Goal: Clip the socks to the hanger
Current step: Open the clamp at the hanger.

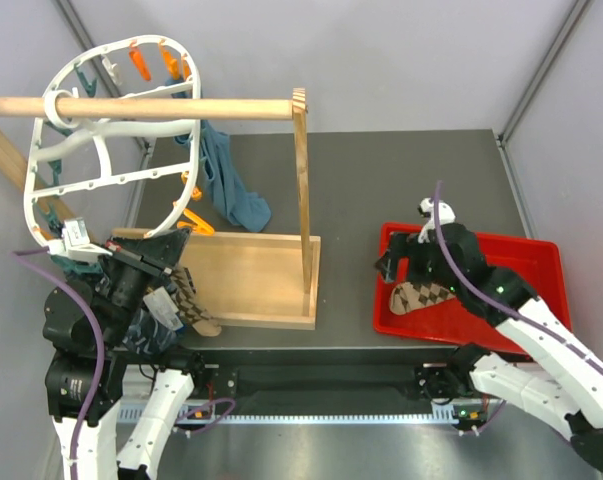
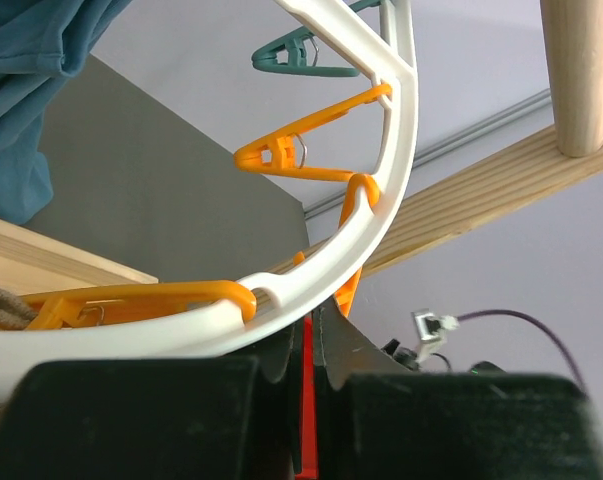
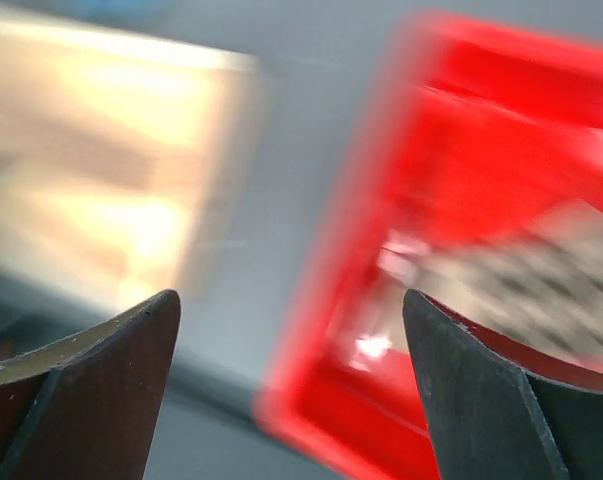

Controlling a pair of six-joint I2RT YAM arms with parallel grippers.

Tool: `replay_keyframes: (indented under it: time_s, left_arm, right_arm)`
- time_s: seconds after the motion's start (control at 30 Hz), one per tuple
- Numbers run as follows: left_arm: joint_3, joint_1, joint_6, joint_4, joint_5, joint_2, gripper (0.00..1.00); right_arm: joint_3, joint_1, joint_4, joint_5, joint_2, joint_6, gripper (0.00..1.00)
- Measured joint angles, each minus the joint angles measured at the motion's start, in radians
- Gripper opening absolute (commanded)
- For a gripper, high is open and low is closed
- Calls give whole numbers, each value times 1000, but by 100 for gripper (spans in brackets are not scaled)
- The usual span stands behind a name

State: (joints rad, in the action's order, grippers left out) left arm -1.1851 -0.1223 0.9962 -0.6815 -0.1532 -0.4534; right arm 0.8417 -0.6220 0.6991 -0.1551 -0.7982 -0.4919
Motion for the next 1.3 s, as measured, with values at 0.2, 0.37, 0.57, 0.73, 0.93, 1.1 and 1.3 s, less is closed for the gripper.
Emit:
replay_keyframes:
  time_s: [0.2,0.37,0.57,0.73,0.93,1.1,1.3]
  left_arm:
    - [0,0,0,0,-4,0,0]
    - [0,0,1,0,-6,4,0]
    - [0,0,2,0,-6,14,0]
    - [-2,0,5,0,-8,13,0]
    - [-5,0,10,1,-12,10,0]
    - [-5,0,23,2,-15,10,0]
    - [-5,0,24,2,-15,10,0]
  right_arm:
    - [137,-372,-296,262,-23,23,94]
    - [330,-547,-505,318,-236,84,95]
    - [586,-554,-626,352,-500,113,84]
    - [727,-554,-669,363,-649,116,70]
    - [765,-554,-676,362,-736,115,59]
    - [778,-554,-679,366,-783,115,45]
    - [780,-554,-702,370,-798,115,37]
